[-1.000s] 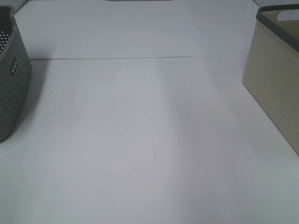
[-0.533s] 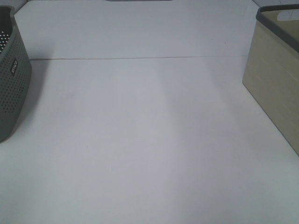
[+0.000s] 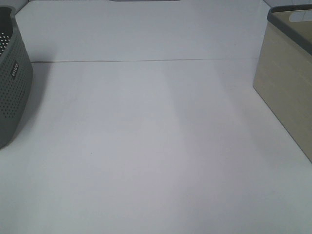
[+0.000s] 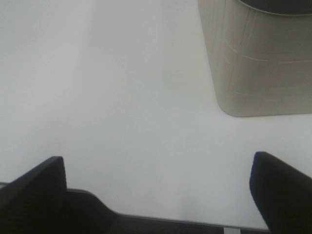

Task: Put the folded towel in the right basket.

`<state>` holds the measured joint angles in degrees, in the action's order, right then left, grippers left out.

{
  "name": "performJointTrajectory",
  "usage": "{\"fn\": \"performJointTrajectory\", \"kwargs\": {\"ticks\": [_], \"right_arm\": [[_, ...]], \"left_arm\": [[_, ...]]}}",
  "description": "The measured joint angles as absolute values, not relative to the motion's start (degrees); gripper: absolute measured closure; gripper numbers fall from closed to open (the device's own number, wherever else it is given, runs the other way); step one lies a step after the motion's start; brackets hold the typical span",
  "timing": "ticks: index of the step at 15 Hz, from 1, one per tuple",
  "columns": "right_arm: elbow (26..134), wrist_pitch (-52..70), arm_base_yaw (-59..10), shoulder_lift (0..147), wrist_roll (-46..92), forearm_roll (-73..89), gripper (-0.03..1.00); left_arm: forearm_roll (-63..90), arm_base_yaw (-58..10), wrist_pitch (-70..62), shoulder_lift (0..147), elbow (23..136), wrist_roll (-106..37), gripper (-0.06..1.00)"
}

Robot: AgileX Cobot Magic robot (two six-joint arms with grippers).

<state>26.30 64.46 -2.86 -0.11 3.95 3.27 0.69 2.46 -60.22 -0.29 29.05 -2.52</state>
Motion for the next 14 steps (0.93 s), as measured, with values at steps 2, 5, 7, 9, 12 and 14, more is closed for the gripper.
{"fn": "performJointTrajectory", "kwargs": {"ticks": [2, 5, 7, 9, 12, 14], "right_arm": [[26.01, 64.0, -2.86, -0.17, 3.95, 3.61, -0.01], [26.01, 63.94, -2.86, -0.17, 3.95, 3.61, -0.01], [26.01, 63.94, -2.86, -0.17, 3.95, 3.72, -0.01], [26.01, 63.77, -2.86, -0.17, 3.95, 3.84, -0.01], [26.01, 63.54, -2.86, -0.17, 3.95, 3.84, -0.01], [26.01, 63.54, -2.86, -0.17, 3.95, 3.84, -0.01]], "left_arm": [[0.69, 2.46, -60.22, -0.29, 29.05, -2.52, -0.05], [0.69, 2.46, -60.22, -0.29, 29.05, -2.52, -0.05], [0.69, 2.46, -60.22, -0.29, 29.05, -2.52, -0.05], [0.69, 2.46, -60.22, -0.29, 29.05, -2.52, -0.05], [0.69, 2.46, -60.22, -0.29, 29.05, -2.52, -0.05], [0.69, 2.46, -60.22, -0.29, 29.05, -2.52, -0.05]]}}
